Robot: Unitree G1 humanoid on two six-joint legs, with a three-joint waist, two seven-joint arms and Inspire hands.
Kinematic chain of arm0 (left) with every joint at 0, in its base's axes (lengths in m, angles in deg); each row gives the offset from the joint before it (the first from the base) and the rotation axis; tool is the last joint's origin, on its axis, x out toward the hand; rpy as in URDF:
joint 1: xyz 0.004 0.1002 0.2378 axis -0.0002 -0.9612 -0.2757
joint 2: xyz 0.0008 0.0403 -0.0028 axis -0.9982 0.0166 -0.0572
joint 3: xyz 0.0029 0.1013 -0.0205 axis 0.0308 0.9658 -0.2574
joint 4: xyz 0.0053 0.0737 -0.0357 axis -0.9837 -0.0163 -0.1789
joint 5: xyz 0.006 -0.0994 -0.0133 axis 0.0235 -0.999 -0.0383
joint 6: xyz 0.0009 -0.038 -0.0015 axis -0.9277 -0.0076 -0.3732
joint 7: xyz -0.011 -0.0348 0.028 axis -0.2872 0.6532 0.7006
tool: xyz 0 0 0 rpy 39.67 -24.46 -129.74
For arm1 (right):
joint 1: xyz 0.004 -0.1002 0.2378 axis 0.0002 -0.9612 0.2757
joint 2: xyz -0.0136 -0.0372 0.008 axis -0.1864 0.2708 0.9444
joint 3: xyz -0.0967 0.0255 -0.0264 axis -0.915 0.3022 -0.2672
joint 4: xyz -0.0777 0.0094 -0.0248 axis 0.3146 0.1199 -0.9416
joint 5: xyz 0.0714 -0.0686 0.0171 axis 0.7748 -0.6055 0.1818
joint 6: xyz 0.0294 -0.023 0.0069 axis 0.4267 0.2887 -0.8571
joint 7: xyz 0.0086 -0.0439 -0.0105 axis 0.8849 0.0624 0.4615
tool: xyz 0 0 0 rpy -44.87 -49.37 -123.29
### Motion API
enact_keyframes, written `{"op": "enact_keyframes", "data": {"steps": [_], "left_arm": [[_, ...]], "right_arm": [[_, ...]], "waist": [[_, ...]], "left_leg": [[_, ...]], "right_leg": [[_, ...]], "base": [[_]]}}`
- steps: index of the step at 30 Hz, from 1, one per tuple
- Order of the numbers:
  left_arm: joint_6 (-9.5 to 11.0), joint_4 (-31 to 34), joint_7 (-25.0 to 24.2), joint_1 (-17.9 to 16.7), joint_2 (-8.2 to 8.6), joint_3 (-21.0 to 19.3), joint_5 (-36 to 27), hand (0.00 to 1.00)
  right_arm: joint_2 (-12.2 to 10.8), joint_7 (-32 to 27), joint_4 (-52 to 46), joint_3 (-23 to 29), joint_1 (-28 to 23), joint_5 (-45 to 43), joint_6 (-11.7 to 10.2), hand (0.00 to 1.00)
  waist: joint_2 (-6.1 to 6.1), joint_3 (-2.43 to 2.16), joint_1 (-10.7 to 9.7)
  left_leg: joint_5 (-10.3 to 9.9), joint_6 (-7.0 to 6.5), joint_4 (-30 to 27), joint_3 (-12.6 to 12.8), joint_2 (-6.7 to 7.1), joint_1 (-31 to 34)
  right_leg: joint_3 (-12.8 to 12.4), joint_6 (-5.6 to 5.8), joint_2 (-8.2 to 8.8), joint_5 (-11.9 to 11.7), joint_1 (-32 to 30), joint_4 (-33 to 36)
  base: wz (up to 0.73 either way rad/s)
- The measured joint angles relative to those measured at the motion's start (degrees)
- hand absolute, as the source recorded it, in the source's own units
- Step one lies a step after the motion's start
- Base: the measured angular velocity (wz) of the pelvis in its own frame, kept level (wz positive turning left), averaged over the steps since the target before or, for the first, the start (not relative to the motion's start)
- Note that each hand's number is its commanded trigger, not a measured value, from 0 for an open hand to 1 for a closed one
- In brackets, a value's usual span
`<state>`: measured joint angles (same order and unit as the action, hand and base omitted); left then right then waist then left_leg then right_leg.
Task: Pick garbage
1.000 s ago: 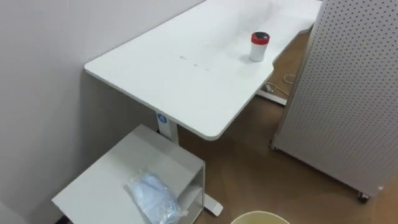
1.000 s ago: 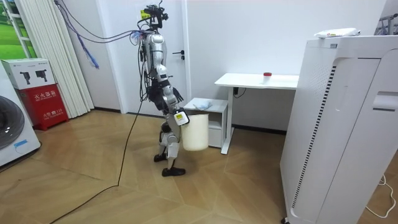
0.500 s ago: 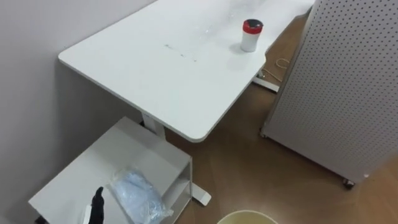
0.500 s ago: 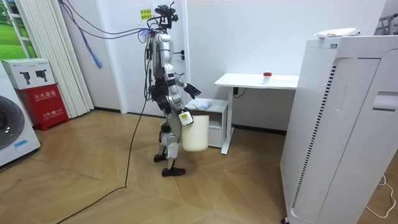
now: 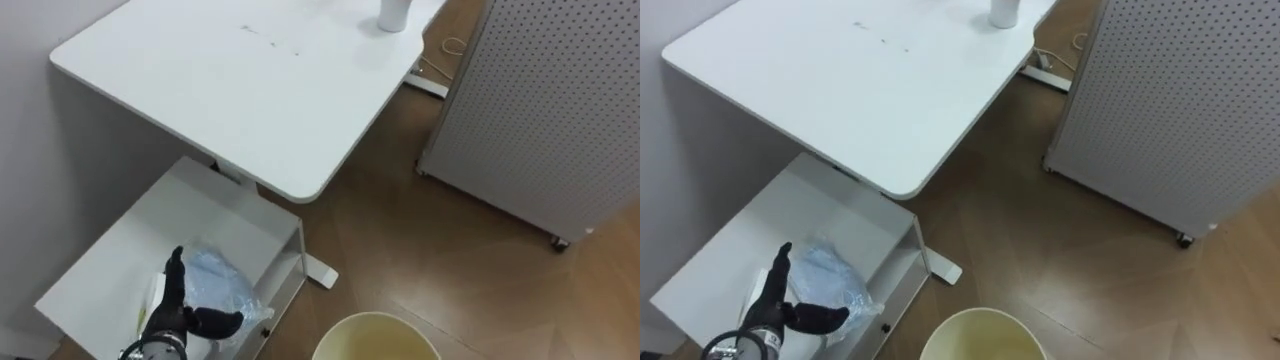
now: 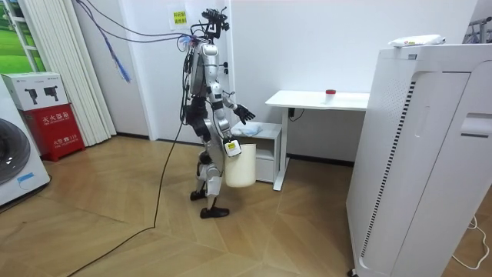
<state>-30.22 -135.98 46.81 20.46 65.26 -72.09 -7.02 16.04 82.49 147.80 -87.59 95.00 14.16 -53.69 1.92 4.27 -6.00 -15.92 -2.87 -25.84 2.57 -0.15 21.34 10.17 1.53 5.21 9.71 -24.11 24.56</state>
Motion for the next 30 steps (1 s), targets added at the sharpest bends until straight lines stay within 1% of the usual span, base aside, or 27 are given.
{"op": "enact_keyframes", "data": {"steps": [1,3,7,8,9,10,14,18,22,26,30], "left_arm": [[0.0,-0.1,0.3,0.4,0.01,0.2,0.0,0.00],[0.1,-0.1,1.0,1.7,-0.02,1.0,0.0,0.00],[0.1,-0.1,2.0,3.0,0.08,2.7,1.1,0.00],[0.1,-0.2,2.3,3.5,0.07,2.7,2.0,0.00],[0.1,-0.7,2.5,4.2,0.06,2.8,2.4,0.00],[0.1,-1.0,2.6,4.4,0.06,3.0,2.4,0.00],[0.1,-2.6,2.8,5.2,-0.54,4.3,2.4,0.00],[-0.2,-6.3,2.6,5.2,-0.60,5.6,2.4,0.00],[-0.4,-7.1,2.7,5.4,-1.27,6.4,2.5,0.00],[-1.6,-7.7,2.8,5.7,-1.85,6.5,5.7,0.00],[-3.1,-8.3,1.8,6.3,-2.30,6.6,8.2,0.00]], "right_arm": [[-0.1,-0.1,-0.1,0.0,0.2,0.0,0.0,1.00],[-0.1,-0.4,-0.2,0.0,0.9,0.0,0.0,1.00],[0.0,-0.6,-0.8,-0.5,1.3,1.8,-0.1,1.00],[0.0,-0.6,-1.1,-0.6,1.3,2.3,-0.2,1.00],[0.0,-0.6,-1.2,-0.6,1.3,3.0,-0.2,1.00],[0.0,-0.6,-1.2,-0.7,1.3,3.4,-0.3,1.00],[0.1,-0.5,-2.3,-1.7,1.3,5.4,-0.1,1.00],[0.2,-0.5,-2.4,-2.3,1.2,7.7,0.1,1.00],[0.3,-0.6,-2.3,-2.4,1.3,10.4,-0.1,1.00],[0.4,-0.7,-2.4,-2.2,1.3,12.2,-0.4,1.00],[0.7,-1.3,-3.8,-2.1,1.4,12.8,-0.3,1.00]], "waist": [[-0.05,0.09,0.0],[-0.19,0.52,-0.1],[-0.21,0.72,-0.1],[-0.20,0.85,-0.2],[-0.20,1.15,-0.2],[-0.19,1.23,-0.3],[-0.24,1.32,-1.0],[-0.24,1.33,-2.1],[-0.24,1.33,-2.6],[-0.23,1.33,-3.4],[-0.25,1.34,-3.4]], "left_leg": [[0.0,0.00,-0.2,0.0,0.00,0.5],[0.0,0.00,-1.9,0.0,-0.02,2.9],[0.0,0.00,-4.4,0.1,-0.03,6.7],[0.0,0.00,-5.2,0.1,-0.03,7.7],[0.0,-0.01,-5.8,0.2,-0.05,8.4],[0.0,-0.01,-6.0,0.4,-0.05,8.6],[-0.4,-0.48,-7.0,0.6,-0.19,10.8],[-0.4,-0.50,-8.0,0.7,-0.32,11.5],[-0.4,-0.49,-9.3,0.7,-0.45,13.3],[-0.5,-0.47,-11.0,0.7,-0.56,15.9],[-0.5,-0.47,-11.8,0.7,-0.77,17.9]], "right_leg": [[0.0,0.00,0.06,0.0,-0.6,0.4],[0.0,-0.10,0.22,0.1,-2.6,1.5],[-0.4,-0.28,0.36,0.1,-5.7,3.0],[-0.5,-0.34,0.42,0.1,-6.7,3.5],[-0.5,-0.42,0.52,0.0,-7.2,4.1],[-0.5,-0.43,0.59,0.1,-7.5,4.3],[-0.7,-0.70,0.71,-0.1,-9.7,6.1],[-0.7,-1.06,0.67,-0.3,-10.2,6.8],[-0.9,-1.19,0.61,-0.4,-11.9,7.9],[-0.8,-1.40,0.68,-0.5,-14.4,9.2],[-0.7,-1.67,0.65,-0.7,-16.2,9.5]], "base": [[0.04],[0.04],[0.05],[0.04],[0.05],[0.04],[0.01],[0.00],[0.00],[0.00],[0.00]]}}
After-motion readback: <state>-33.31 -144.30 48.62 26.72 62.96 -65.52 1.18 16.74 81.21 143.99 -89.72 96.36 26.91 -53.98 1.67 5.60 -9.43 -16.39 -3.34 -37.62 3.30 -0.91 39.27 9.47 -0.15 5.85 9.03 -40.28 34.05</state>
